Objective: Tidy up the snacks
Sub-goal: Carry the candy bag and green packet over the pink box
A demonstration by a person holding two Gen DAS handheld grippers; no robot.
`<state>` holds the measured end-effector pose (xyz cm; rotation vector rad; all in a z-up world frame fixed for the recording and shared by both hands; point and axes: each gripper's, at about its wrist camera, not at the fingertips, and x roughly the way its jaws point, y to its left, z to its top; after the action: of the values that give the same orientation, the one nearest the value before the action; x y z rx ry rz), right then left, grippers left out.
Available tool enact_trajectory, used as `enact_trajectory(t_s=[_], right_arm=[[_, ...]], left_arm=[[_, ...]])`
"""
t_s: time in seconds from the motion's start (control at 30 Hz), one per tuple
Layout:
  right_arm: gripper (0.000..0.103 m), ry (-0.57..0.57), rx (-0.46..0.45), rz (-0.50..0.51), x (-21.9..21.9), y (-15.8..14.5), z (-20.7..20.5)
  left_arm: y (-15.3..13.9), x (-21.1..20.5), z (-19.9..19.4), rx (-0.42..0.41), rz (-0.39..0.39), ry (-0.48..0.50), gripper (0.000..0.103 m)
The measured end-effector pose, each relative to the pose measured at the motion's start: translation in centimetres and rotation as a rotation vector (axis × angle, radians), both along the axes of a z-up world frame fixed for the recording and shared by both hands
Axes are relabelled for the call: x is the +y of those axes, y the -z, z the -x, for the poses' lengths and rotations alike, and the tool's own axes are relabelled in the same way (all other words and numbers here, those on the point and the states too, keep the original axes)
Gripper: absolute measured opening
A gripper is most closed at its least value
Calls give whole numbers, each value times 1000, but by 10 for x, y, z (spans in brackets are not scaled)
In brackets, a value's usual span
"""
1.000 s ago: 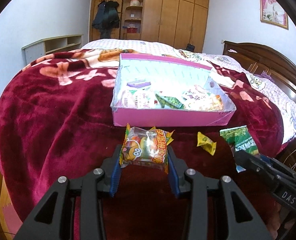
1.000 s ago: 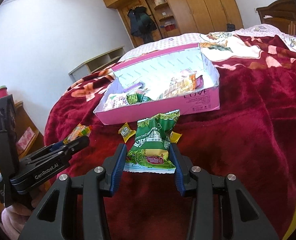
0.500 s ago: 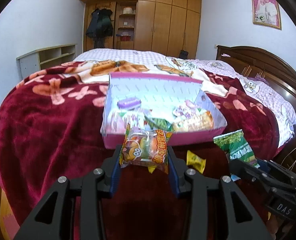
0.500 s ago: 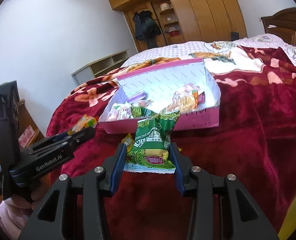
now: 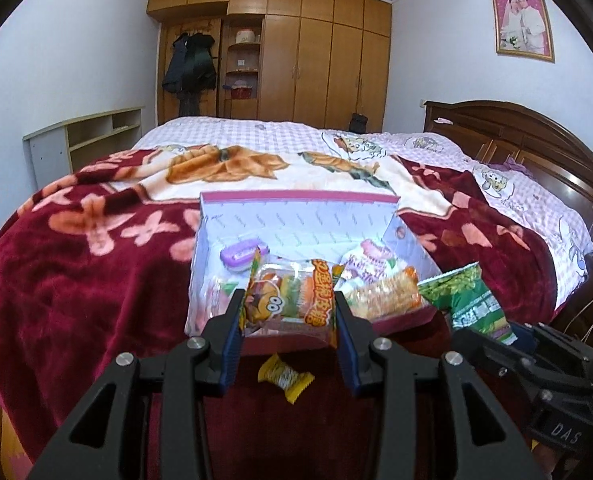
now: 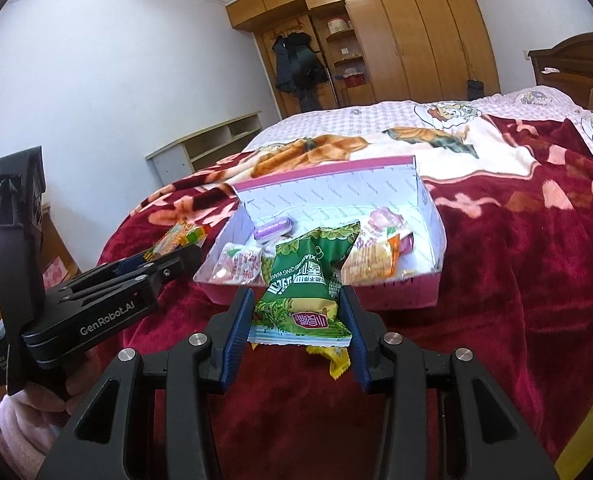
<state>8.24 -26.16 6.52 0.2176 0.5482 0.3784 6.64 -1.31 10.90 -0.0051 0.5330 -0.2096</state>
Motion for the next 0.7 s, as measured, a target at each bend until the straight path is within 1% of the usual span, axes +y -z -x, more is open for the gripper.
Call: enact_trajectory(t_s=[0.1,0.27,0.43,0.53,0.7], right_arm=[[44,5,-8,11,0,-3,-6],[44,26,-16,22,-4,-6,-22],[44,44,-4,14,-12,-8,-42],[44,53,-6,22,-15,-9,-53],[44,67,8,27,-19,-7,-70]], left_arm=[[-3,-5,-9,-12,-13,6,43],[-5,-13,-28,-8,-19,17,43],[-2,-19,-51,28,8,34,43],[2,-24,-63,35,9,35,43],[14,-35,-84,74,10,47,43]])
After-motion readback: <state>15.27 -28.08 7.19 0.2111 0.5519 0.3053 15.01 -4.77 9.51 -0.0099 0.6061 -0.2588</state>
